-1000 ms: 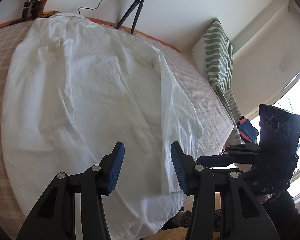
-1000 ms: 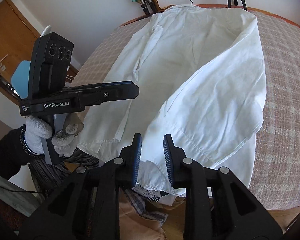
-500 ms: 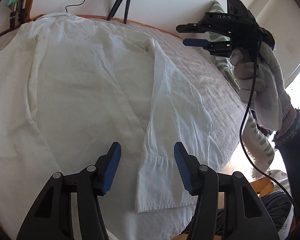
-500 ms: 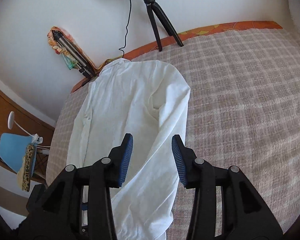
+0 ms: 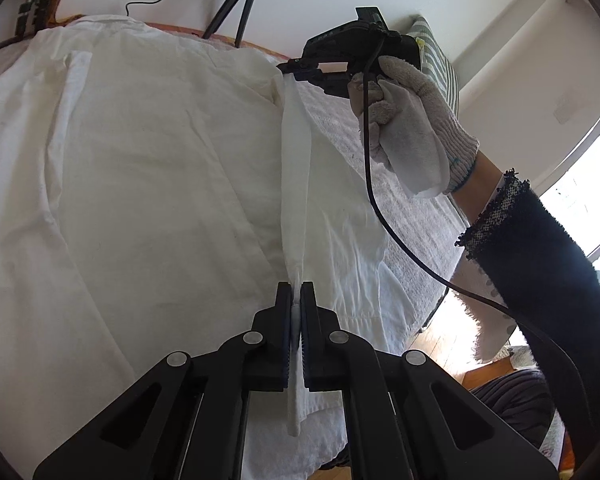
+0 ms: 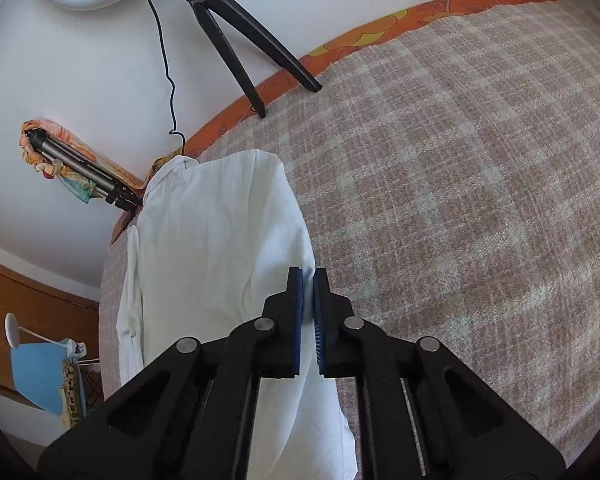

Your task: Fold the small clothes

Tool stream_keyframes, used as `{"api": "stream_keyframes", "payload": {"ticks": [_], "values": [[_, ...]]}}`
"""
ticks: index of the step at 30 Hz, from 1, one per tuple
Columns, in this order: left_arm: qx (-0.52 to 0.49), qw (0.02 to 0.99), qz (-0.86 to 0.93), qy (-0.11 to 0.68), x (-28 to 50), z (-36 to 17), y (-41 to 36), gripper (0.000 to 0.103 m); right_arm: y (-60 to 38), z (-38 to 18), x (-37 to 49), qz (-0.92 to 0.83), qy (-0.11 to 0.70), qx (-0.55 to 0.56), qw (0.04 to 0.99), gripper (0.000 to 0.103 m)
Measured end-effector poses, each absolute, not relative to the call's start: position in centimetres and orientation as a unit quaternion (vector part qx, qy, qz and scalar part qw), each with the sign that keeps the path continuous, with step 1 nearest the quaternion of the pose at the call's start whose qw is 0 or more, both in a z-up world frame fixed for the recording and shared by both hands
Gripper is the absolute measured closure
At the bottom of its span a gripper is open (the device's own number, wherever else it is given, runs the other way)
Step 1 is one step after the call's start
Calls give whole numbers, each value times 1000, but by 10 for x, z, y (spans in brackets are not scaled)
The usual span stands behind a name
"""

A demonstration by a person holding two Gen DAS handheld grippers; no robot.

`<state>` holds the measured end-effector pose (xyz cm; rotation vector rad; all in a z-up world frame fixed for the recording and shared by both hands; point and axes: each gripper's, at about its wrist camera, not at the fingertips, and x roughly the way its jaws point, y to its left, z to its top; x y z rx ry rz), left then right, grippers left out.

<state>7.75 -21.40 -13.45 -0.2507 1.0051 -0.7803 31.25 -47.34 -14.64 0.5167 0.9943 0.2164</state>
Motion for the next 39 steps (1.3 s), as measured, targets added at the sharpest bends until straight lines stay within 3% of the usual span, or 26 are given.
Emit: {"api": "stream_keyframes", "payload": {"ticks": [8, 15, 19, 21, 25, 28, 39], "values": [[-142, 775, -390, 477, 48, -133, -201, 100, -395, -109, 301, 143, 462, 132, 866, 98], [-148, 764, -384, 496, 39, -144, -187, 100, -329, -136, 324, 157, 497, 81, 850, 98], [-137, 765, -380, 501, 42, -148, -186, 100, -317, -153, 325, 148, 526, 38, 836, 82], [-123, 767, -381, 501, 42, -147, -187, 98, -327, -144, 315, 159, 522, 58, 836, 81], [-114, 766, -375, 509, 43, -147, -185, 91, -363, -106, 276, 167, 487, 87, 853, 67], [-104, 773, -371, 504, 44, -142, -184, 91, -388, -91, 238, 150, 482, 77, 860, 67], [-123, 776, -355, 506, 29, -143, -173, 88, -442, -142, 139, 176, 523, 176, 815, 67]]}}
